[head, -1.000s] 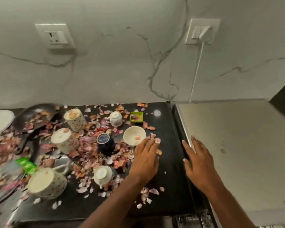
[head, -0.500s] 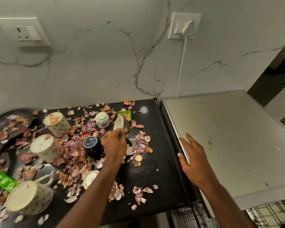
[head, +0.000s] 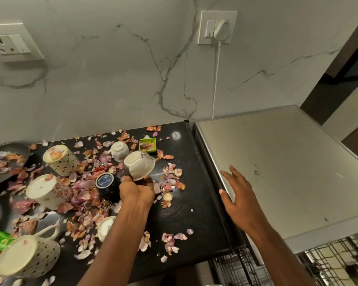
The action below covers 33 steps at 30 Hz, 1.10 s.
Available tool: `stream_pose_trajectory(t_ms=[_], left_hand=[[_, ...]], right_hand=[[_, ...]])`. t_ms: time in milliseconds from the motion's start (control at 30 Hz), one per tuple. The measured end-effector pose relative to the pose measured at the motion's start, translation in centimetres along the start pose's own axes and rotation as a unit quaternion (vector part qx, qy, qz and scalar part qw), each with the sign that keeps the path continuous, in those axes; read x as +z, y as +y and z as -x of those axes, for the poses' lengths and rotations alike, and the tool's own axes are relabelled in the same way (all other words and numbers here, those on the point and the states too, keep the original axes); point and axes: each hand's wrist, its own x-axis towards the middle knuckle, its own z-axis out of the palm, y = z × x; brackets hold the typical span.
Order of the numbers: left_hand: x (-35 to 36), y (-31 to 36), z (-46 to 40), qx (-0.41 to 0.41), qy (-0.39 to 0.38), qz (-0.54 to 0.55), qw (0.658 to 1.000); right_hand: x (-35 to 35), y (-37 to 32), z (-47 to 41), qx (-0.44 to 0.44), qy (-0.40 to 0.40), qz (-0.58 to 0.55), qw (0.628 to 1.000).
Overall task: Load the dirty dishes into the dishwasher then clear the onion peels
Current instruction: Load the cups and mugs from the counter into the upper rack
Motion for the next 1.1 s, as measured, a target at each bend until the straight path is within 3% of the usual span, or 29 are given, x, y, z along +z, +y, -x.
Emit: stream_pose_trajectory(t_ms=[233, 333, 400, 467, 567, 667, 733, 800, 933, 1033, 1100], left_hand=[[0.7, -4.3, 4.2, 0.007, -0.153, -0.177, 0.972], [1.3, -7.1, 5.5, -0.014, -0.258, -0.3, 0.918], [1.5, -9.5, 6.7, -0.028, -0.326, -0.364, 0.872], [1.6, -12.5, 8.2, -0.054, -0.383, -0.407, 0.828], [1.6, -16.6, 9.9, -0.092, -0.431, -0.456, 0.773], [1.2, -19.9, 10.2, -0.119, -0.457, -0.499, 0.726], [0.6, -22.3, 10.1, -0.117, -0.499, -0.546, 0.663], [-0.5, -25.1, 9.9, -0.081, -0.53, -0.624, 0.569], [-2.3, -29.6, 10.5, -0.036, -0.567, -0.709, 0.418], [-3.2, -32.6, 12.3, -0.024, -0.591, -0.728, 0.346], [-3.8, -34.4, 13.2, -0.018, -0.598, -0.736, 0.317]], right_hand=[[-1.2, 1.1, 0.9, -0.002, 0.001, -0.016, 1.0], [-2.2, 1.7, 1.5, 0.008, 0.03, -0.052, 0.998], [-3.3, 2.0, 2.0, 0.052, 0.05, -0.14, 0.988], [-4.7, 2.4, 2.6, 0.102, 0.068, -0.296, 0.947], [-7.3, 3.3, 4.2, 0.168, 0.096, -0.521, 0.831], [-9.8, 5.7, 6.9, 0.189, 0.154, -0.584, 0.774], [-11.5, 7.8, 9.4, 0.192, 0.178, -0.589, 0.764], [-13.2, 10.0, 12.5, 0.194, 0.186, -0.556, 0.786], [-15.0, 12.9, 18.4, 0.171, 0.22, -0.297, 0.913], [-14.7, 15.4, 22.2, 0.118, 0.251, -0.031, 0.96], [-13.9, 17.7, 24.1, 0.082, 0.266, 0.093, 0.956]])
